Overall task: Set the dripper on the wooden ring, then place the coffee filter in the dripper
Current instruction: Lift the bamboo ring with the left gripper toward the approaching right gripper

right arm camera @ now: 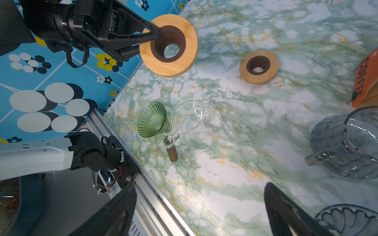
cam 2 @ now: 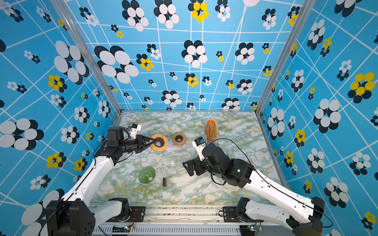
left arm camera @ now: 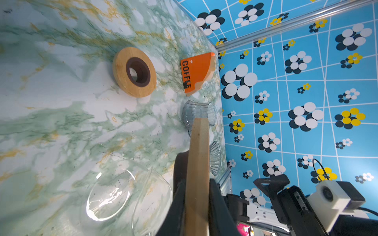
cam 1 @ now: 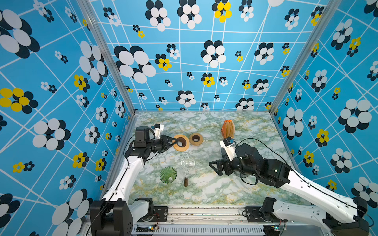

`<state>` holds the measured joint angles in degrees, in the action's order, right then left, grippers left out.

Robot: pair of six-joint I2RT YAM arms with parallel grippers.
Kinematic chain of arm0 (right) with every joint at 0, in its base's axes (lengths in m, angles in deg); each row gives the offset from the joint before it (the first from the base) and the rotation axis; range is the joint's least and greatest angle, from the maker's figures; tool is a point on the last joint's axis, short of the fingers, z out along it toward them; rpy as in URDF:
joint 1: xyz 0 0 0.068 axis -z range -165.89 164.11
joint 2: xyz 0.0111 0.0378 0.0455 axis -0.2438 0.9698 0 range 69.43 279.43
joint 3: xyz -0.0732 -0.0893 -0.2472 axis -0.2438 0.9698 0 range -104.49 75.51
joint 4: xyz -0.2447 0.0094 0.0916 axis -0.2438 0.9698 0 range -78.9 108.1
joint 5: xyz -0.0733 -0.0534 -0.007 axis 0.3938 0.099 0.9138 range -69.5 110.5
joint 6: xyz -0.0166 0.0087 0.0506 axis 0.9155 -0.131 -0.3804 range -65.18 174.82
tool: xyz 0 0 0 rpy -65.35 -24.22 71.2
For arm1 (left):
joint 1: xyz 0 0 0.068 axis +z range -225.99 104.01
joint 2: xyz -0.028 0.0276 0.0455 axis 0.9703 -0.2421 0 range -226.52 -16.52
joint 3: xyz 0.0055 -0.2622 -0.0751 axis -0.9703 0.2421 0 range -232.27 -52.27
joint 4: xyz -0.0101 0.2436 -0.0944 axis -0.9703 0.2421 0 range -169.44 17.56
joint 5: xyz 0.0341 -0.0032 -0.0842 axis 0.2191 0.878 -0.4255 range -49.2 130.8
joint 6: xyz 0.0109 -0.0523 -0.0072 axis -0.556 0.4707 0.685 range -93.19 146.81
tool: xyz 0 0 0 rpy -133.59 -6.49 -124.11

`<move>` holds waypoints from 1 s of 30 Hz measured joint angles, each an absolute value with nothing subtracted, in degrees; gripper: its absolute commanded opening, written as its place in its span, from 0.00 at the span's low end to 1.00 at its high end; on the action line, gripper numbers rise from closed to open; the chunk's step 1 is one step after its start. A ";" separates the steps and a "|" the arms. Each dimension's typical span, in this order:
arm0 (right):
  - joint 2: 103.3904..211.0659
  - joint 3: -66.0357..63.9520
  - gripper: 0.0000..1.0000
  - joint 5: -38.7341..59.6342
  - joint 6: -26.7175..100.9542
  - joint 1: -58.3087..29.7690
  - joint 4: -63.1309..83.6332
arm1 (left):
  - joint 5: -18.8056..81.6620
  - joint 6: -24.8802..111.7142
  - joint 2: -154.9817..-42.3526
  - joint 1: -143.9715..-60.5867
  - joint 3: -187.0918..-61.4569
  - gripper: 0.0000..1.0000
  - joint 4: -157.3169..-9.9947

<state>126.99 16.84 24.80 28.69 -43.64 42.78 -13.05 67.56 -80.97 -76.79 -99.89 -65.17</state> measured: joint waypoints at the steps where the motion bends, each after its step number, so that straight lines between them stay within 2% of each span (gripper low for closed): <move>1: 127.12 16.88 0.98 25.15 28.67 -44.43 42.24 | -14.31 67.76 -79.57 -76.79 -98.82 0.14 -64.61; 12: 127.86 19.57 0.99 25.78 28.38 -45.83 38.56 | -22.88 67.56 -73.69 -77.46 -90.01 0.14 -59.80; 30: 131.49 21.56 0.99 26.17 24.95 -45.83 35.40 | -17.26 69.66 -78.72 -84.44 -88.11 0.14 -68.10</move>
